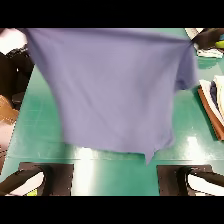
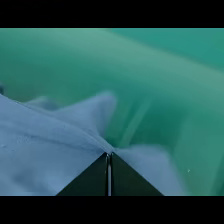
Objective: Fold the shirts.
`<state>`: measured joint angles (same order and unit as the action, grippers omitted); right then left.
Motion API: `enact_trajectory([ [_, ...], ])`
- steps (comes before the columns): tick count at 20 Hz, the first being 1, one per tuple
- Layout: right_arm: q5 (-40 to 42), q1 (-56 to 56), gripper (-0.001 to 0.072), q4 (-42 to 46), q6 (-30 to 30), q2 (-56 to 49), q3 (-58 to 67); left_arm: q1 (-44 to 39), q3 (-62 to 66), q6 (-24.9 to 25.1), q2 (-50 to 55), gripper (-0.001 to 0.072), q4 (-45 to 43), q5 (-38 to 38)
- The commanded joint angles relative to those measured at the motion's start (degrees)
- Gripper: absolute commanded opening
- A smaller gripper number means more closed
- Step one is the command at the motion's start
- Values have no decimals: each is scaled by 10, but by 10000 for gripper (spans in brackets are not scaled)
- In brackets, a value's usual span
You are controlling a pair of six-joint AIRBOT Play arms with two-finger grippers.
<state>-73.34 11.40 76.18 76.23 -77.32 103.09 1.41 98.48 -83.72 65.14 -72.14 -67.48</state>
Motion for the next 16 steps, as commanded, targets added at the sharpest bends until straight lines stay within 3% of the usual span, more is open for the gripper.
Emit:
enact_trajectory([
  [1,37,-12,12,-2,3,-134,1,1,-36,2,132,27,-25,33],
  [6,136,-12,14,-2,3,-229,1,0,-36,1,294,27,-7,107],
  [11,166,-13,33,-47,4,-261,1,0,-36,-5,331,44,-7,147],
  [13,170,-16,342,-76,4,-262,1,1,-28,-5,331,564,-8,131],
  [14,167,-21,359,-82,4,-257,1,6,-19,-5,331,616,-10,107],
  [16,140,-30,358,-91,4,-237,1,22,8,-5,329,615,-12,38],
])
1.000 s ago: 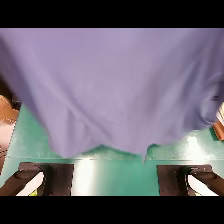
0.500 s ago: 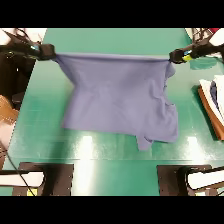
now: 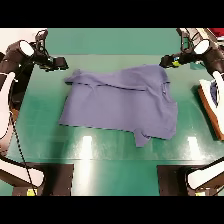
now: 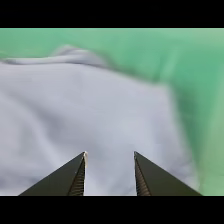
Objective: Fold the shirts.
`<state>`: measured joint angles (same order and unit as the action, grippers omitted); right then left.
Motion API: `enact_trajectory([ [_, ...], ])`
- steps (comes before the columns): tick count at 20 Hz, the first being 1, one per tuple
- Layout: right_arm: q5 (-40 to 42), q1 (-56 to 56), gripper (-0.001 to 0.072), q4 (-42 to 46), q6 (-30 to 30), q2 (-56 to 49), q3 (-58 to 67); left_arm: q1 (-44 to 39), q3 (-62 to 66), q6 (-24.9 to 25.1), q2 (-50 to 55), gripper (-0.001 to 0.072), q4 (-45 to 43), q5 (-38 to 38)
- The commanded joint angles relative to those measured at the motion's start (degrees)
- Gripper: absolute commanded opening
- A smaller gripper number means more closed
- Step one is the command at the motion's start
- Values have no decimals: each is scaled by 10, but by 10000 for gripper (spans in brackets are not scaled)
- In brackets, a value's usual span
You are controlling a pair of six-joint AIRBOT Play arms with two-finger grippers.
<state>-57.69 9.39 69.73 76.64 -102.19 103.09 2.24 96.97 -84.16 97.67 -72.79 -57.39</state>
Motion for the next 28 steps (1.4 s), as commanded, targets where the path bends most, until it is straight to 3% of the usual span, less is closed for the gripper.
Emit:
enact_trajectory([
  [1,-40,-14,357,-25,0,26,0,28,35,1,-1,615,-5,-106],
  [5,-147,-38,321,-28,-31,111,-43,90,-5,17,-46,615,10,-217],
  [9,-154,-43,321,-28,-43,242,-193,112,-210,66,-151,615,46,-208],
  [14,-154,-44,321,-28,-42,377,-339,112,-447,82,-232,615,63,-186],
  [18,-154,-44,321,-28,-40,453,-400,112,-513,103,-231,615,138,-132],
  [22,-162,-48,321,-26,-29,506,-432,112,-522,102,-231,615,150,-121],
  [23,-171,-55,321,-26,-23,513,-435,112,-522,101,-232,592,150,-121],
  [25,-197,-89,321,-26,-16,525,-450,112,-522,101,-232,239,150,-113],
  [26,-208,-114,321,-26,-16,533,-466,112,-521,101,-232,96,150,-105],
  [27,-216,-141,321,-25,-16,541,-487,112,-521,101,-234,26,150,-97],
  [28,-226,-172,321,-25,-16,548,-513,112,-519,99,-235,27,150,-92],
])
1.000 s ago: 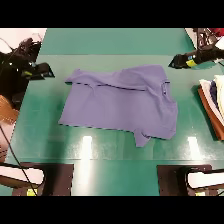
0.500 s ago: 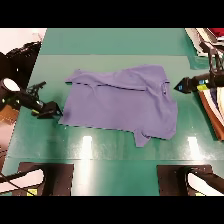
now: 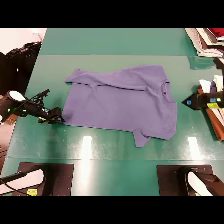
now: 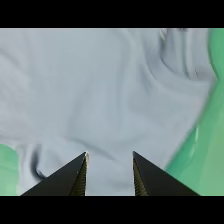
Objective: Fold the shirts.
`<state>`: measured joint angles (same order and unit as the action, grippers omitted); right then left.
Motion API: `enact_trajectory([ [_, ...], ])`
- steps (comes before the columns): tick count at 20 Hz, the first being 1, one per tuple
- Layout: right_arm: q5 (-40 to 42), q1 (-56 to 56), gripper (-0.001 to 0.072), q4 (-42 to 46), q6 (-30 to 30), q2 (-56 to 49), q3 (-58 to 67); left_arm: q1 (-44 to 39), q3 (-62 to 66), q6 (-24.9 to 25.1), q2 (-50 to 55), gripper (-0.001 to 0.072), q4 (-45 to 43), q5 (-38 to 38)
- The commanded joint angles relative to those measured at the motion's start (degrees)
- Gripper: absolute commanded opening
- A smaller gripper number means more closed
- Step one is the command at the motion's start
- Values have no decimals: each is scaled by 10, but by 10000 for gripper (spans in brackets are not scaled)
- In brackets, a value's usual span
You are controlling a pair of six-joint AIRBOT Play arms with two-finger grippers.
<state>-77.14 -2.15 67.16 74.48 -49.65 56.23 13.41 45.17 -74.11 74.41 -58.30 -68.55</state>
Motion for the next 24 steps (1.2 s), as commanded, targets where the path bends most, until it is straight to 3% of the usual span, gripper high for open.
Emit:
enact_trajectory([
  [1,-39,-94,322,3,5,30,-77,0,4,-5,-2,26,4,20],
  [2,-42,-130,339,3,5,35,-110,0,9,-5,-3,26,4,19],
  [4,-49,-197,574,-2,5,33,-181,0,22,-5,-13,26,4,21],
  [9,10,-208,522,-82,5,-40,-279,0,46,-5,-40,26,4,19],
  [11,57,-169,429,-124,4,-80,-284,0,46,-5,-43,27,4,19],
  [16,80,-34,429,-134,7,-188,-231,0,46,-5,-44,27,3,13],
  [17,80,-14,386,-134,7,-202,-219,0,46,-4,-43,27,2,5],
  [20,79,21,70,-130,5,-214,-188,0,46,-4,-52,27,-11,-8],
  [21,76,24,17,-130,4,-205,-179,0,47,-5,-61,26,-17,-9],
  [24,58,15,16,-131,5,-134,-122,0,80,-5,-113,26,-35,-20],
])
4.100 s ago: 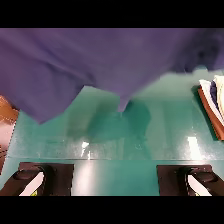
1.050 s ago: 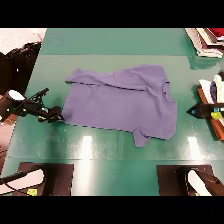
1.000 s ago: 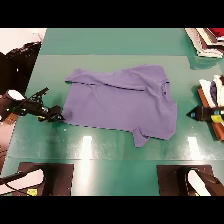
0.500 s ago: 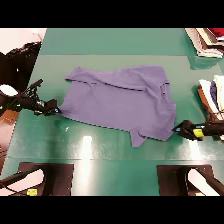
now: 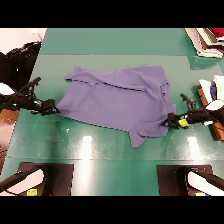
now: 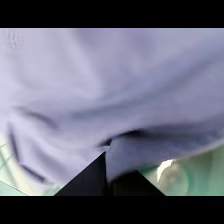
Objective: Fold the shirts.
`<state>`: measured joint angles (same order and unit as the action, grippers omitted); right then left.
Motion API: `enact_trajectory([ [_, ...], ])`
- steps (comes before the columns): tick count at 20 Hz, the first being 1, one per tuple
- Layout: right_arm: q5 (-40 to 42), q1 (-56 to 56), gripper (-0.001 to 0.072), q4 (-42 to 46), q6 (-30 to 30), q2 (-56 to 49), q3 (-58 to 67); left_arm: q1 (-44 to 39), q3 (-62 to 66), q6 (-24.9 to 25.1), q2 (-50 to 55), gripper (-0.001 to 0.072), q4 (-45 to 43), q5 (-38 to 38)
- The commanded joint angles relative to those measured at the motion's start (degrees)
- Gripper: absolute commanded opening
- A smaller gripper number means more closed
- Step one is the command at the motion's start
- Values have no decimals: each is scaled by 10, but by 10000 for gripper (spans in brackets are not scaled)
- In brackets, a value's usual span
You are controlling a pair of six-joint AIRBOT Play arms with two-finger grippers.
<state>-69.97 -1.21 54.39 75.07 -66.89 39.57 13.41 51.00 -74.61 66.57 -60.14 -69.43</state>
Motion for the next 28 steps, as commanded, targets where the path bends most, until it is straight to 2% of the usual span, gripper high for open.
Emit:
enact_trajectory([
  [1,-19,-5,16,-5,-1,71,80,0,54,-4,-56,26,-16,-21],
  [6,20,-68,16,-4,-1,211,327,0,301,-42,-139,27,-2,-43],
  [10,72,-134,16,-2,-4,265,509,0,552,-66,-165,27,15,-29],
  [13,61,-192,15,-4,-13,274,600,0,726,-97,-169,27,17,-2],
  [16,16,-237,16,-3,-14,263,661,0,817,-110,-170,26,26,34],
  [19,-59,-249,15,-8,-13,218,732,0,824,-110,-167,25,41,22],
  [23,-132,-240,15,-8,22,121,781,0,652,-110,-166,26,40,23],
  [26,-176,-179,15,-2,30,49,719,0,492,-109,-134,26,40,-3],
  [28,-191,-123,15,32,33,-3,655,0,412,-104,-85,26,40,-29],
])
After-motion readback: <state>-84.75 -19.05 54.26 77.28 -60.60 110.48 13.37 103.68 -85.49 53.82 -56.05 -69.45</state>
